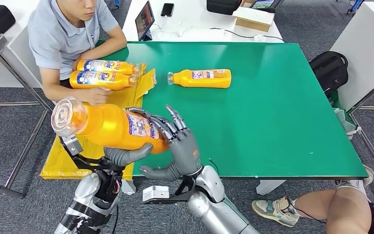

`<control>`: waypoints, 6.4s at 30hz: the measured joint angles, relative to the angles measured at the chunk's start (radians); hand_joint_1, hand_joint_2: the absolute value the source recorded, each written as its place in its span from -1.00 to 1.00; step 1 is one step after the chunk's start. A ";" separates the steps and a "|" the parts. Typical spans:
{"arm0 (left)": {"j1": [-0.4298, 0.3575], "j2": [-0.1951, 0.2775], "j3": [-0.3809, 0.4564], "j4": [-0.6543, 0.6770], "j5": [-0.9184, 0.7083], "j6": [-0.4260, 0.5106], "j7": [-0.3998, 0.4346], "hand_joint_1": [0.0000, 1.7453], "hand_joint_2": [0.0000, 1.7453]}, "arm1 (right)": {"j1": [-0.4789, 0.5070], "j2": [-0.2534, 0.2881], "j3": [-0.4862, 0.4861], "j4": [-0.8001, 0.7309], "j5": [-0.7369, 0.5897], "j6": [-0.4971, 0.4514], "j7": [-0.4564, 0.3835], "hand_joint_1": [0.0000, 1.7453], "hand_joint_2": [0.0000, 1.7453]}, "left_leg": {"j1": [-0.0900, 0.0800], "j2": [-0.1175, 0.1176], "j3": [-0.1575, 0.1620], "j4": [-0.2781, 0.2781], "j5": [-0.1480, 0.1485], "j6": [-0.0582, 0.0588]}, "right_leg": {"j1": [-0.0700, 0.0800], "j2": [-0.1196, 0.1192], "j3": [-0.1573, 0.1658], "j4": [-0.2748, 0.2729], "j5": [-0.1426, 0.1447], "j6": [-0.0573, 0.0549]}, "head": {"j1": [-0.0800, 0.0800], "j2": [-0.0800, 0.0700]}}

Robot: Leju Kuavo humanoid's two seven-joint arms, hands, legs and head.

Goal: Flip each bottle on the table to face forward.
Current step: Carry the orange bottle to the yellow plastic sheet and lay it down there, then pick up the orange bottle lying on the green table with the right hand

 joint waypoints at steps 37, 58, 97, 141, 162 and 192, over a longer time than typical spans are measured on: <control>-0.477 0.143 -0.112 0.862 -1.266 0.432 0.395 1.00 1.00 | 0.075 0.041 -0.109 -0.258 -0.130 0.000 -0.019 -1.00 -1.00 | 0.000 0.000 0.000 0.000 0.002 0.001 | 0.000 0.000 0.000 0.001 0.001 0.000 | -0.001 0.000; -0.503 0.130 -0.017 0.993 -0.979 0.181 0.124 -1.00 1.00 | 0.039 0.009 -0.024 -0.163 -0.188 0.000 -0.019 -1.00 -1.00 | 0.000 -0.002 0.001 0.000 0.002 0.001 | 0.000 -0.001 0.003 0.000 0.001 0.000 | -0.001 0.000; -0.027 -0.086 0.345 0.143 -0.059 0.269 -0.106 -1.00 1.00 | 0.124 0.047 -0.155 -0.253 -0.149 0.004 0.003 -1.00 1.00 | 0.000 0.000 -0.001 0.000 0.001 0.001 | 0.000 0.000 0.001 0.000 0.000 0.000 | -0.001 0.000; 0.185 -0.044 0.380 -0.082 -0.434 0.455 -0.125 -1.00 1.00 | -0.085 -0.220 -0.160 0.315 0.505 0.338 0.696 -1.00 1.00 | 0.000 -0.005 -0.002 0.000 0.002 0.002 | 0.000 -0.005 0.000 0.000 0.000 0.000 | -0.001 0.000; 0.174 -0.042 0.383 -0.075 -0.418 0.439 -0.119 -1.00 1.00 | -0.190 -0.211 -0.159 0.463 0.412 0.472 0.635 1.00 1.00 | 0.000 -0.004 -0.001 0.000 0.002 0.002 | 0.000 -0.004 0.001 0.000 0.001 0.000 | -0.001 0.000; 0.114 -0.026 0.369 0.000 -0.295 0.363 -0.100 -1.00 1.00 | -0.249 -0.184 -0.249 0.589 -0.119 0.585 0.134 1.00 1.00 | -0.001 -0.003 0.006 0.000 0.003 0.003 | 0.000 -0.004 0.007 -0.001 0.001 0.001 | -0.001 0.000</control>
